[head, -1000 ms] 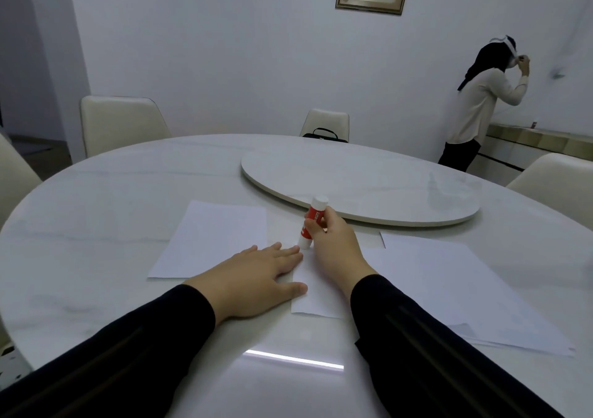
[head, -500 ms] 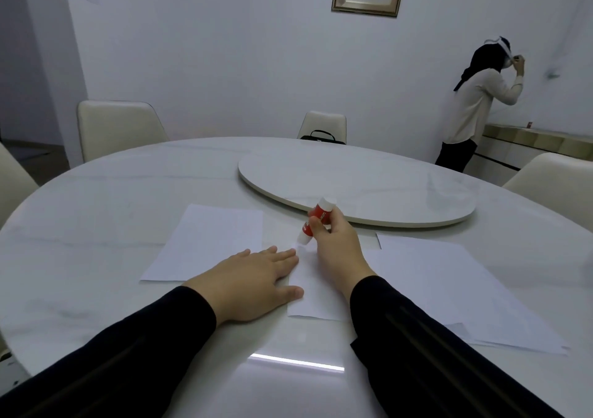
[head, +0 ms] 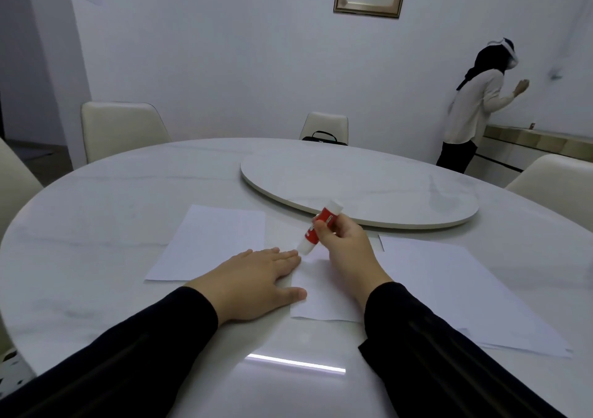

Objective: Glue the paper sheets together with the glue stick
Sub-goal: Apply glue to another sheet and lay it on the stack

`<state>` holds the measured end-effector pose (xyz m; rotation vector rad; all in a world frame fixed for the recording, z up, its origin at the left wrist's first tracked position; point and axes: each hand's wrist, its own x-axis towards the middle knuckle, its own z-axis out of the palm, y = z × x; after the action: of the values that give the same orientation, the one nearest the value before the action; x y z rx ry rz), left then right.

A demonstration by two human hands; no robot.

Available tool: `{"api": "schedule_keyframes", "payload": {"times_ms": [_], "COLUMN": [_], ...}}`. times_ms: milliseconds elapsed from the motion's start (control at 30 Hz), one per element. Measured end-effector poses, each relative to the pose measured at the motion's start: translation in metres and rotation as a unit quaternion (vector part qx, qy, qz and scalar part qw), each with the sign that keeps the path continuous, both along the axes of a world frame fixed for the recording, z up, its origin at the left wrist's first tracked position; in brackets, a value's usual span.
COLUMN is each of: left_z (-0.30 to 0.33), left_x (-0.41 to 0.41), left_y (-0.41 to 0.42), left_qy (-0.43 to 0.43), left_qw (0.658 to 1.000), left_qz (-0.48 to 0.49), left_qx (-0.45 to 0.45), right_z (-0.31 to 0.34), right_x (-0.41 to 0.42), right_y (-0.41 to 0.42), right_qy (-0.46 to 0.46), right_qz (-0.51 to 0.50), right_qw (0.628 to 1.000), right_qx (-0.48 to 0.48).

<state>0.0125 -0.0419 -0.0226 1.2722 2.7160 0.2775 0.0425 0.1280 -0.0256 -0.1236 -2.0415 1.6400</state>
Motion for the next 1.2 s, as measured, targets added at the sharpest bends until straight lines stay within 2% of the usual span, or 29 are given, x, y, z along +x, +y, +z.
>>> {"api": "schedule_keyframes", "payload": {"times_ms": [167,267,433,733,1200], "left_z": [0.005,0.007,0.009,0.009,0.011], "left_x": [-0.005,-0.008,-0.008,-0.008,-0.008], "left_y": [-0.002,-0.004,-0.005,-0.008,-0.008], "left_qy": [-0.058,-0.066,-0.056,-0.048,-0.017], "left_qw": [0.997,0.996,0.997,0.999,0.998], "left_qz": [-0.003,0.003,0.002,0.013,-0.02], "left_qx": [0.054,0.063,0.049,-0.003,-0.055], "right_z": [-0.001,-0.002,-0.003,-0.001,0.007], "right_x": [-0.001,0.001,0.002,0.014,0.056], "right_y": [-0.003,-0.003,-0.004,-0.009,-0.024], "right_qy": [-0.016,-0.015,-0.029,-0.024,-0.002], "right_qz": [-0.004,-0.018,-0.018,-0.021,0.037], "right_qw": [0.999,0.997,0.991,0.989,0.979], "right_qx": [0.046,0.071,0.126,0.143,0.2]}}
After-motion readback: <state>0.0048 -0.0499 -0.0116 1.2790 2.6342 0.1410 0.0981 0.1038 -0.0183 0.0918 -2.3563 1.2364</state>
